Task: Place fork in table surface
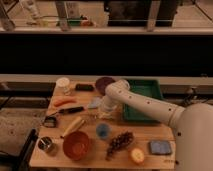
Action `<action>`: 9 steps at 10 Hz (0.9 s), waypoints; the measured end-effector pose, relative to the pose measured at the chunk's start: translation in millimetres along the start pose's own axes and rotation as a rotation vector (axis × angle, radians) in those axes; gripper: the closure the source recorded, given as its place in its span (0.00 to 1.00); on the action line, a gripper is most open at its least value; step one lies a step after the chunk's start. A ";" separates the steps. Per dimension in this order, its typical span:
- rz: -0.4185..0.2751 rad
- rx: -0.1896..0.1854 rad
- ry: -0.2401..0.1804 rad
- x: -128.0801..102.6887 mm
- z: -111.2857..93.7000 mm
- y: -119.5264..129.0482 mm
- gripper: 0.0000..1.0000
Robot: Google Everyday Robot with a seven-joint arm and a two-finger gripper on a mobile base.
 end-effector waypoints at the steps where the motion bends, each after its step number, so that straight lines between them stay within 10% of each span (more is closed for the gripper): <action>1: 0.001 -0.001 -0.002 0.1 0.6 0.5 0.53; 9: 0.026 -0.029 0.019 -5.3 1.5 8.6 0.52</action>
